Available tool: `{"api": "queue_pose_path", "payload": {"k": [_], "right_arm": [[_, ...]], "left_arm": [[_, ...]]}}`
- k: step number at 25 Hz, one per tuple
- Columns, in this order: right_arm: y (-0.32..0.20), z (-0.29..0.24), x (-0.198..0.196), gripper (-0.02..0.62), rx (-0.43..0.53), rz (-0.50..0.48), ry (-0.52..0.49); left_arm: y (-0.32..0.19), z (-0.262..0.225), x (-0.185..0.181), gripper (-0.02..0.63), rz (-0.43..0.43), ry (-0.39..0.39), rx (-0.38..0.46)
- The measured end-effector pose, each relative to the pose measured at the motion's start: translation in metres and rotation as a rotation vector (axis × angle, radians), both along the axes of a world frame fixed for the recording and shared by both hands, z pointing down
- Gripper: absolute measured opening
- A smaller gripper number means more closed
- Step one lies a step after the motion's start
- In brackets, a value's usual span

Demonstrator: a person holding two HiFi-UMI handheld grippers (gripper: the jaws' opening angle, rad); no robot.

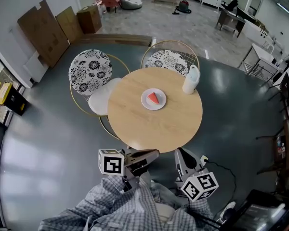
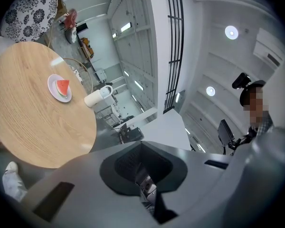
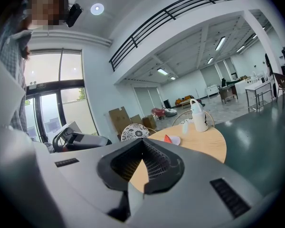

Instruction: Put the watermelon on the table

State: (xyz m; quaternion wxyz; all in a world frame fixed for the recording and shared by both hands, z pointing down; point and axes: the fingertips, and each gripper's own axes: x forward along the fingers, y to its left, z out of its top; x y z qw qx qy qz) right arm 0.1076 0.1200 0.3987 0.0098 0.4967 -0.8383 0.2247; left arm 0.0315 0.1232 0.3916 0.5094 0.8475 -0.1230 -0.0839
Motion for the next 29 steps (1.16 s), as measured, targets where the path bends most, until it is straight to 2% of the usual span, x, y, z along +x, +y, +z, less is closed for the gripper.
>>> {"api": "queue_pose_path", "payload": {"k": [29], "right_arm": [[0.011,0.004,-0.007,0.008,-0.009,-0.022,0.004]], "left_arm": [[0.008,0.006,0.000,0.008,0.000,0.022,-0.034]]}}
